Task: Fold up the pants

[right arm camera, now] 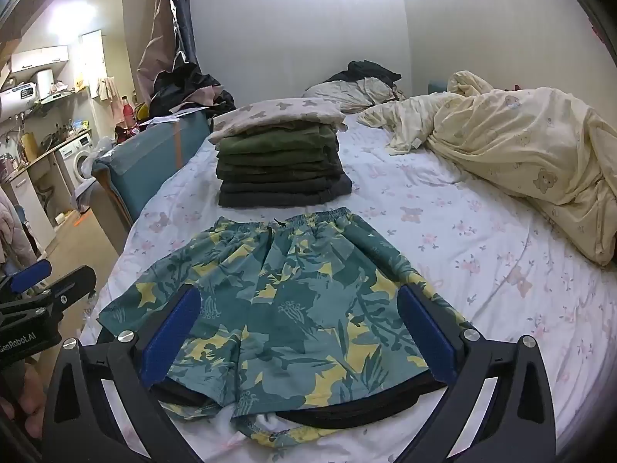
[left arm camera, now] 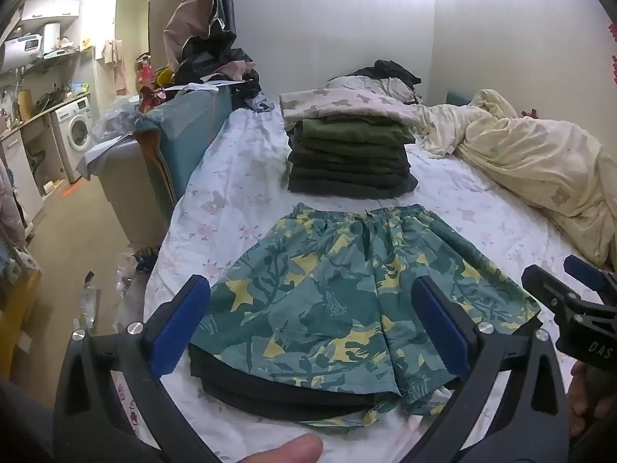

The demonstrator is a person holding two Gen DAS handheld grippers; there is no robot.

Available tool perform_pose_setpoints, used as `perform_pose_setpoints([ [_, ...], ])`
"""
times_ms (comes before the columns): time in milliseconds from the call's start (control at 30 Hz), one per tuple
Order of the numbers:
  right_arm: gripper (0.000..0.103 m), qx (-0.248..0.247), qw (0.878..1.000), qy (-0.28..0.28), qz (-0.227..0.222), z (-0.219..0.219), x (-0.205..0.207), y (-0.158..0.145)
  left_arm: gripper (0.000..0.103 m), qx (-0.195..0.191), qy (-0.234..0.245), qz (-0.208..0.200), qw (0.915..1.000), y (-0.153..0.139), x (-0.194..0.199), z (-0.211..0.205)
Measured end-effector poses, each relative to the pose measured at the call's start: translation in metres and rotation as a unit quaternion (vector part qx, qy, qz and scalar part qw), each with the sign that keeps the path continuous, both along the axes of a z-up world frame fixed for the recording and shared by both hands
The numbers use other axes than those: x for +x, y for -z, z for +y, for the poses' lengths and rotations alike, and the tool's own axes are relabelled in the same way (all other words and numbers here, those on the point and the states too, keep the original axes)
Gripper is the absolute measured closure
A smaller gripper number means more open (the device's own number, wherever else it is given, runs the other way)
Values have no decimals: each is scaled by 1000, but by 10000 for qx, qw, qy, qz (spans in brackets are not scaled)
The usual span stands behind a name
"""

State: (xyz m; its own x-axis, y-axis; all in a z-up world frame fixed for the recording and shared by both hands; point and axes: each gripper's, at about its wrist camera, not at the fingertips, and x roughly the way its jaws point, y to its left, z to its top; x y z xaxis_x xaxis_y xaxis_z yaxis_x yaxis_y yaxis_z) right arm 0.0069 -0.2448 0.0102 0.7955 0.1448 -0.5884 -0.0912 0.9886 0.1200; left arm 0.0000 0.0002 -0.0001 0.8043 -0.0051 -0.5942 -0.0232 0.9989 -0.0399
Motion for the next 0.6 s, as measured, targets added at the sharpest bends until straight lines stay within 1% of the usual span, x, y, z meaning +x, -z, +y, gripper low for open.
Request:
perform_pose_setpoints([
  [600, 0, -27, 10000, -19, 7, 1, 0, 0, 0, 66, 11, -83, 9999, -4, -2, -2],
])
